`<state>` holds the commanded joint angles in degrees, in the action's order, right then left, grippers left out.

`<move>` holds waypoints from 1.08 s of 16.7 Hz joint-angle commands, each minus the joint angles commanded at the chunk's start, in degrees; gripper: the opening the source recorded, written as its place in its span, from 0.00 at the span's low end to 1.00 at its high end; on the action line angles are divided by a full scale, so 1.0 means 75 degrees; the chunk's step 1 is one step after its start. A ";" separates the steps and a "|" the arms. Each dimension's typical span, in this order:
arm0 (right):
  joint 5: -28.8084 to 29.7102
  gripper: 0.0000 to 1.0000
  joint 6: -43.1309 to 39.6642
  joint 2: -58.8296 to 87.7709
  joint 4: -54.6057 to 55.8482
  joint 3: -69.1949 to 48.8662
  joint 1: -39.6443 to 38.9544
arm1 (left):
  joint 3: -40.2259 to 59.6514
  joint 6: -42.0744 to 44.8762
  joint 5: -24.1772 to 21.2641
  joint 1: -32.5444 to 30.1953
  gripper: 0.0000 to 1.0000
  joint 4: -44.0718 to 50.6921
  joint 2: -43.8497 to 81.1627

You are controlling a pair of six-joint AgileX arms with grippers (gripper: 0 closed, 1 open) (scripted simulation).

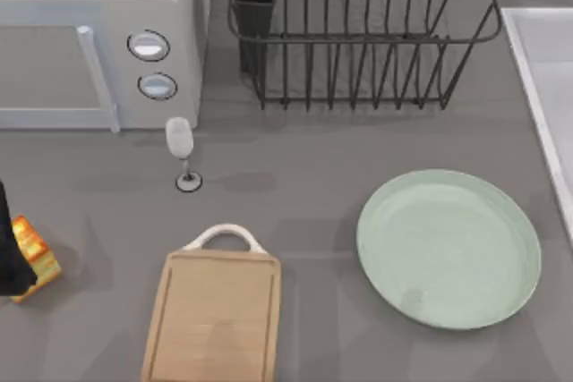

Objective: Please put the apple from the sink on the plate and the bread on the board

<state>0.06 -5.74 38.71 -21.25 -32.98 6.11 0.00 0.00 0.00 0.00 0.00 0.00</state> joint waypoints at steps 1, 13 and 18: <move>0.0001 1.00 -0.0109 0.0855 -0.0404 -0.0636 0.0116 | 0.0000 0.0000 0.0000 0.0000 1.00 0.0000 0.0000; 0.0013 1.00 -0.1284 1.0034 -0.4753 -0.7452 0.1367 | 0.0000 0.0000 0.0000 0.0000 1.00 0.0000 0.0000; 0.0015 1.00 -0.1503 1.1509 -0.5563 -0.8716 0.1600 | 0.0000 0.0000 0.0000 0.0000 1.00 0.0000 0.0000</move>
<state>0.17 -17.01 125.03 -62.97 -98.35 18.11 0.00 0.00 0.00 0.00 0.00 0.00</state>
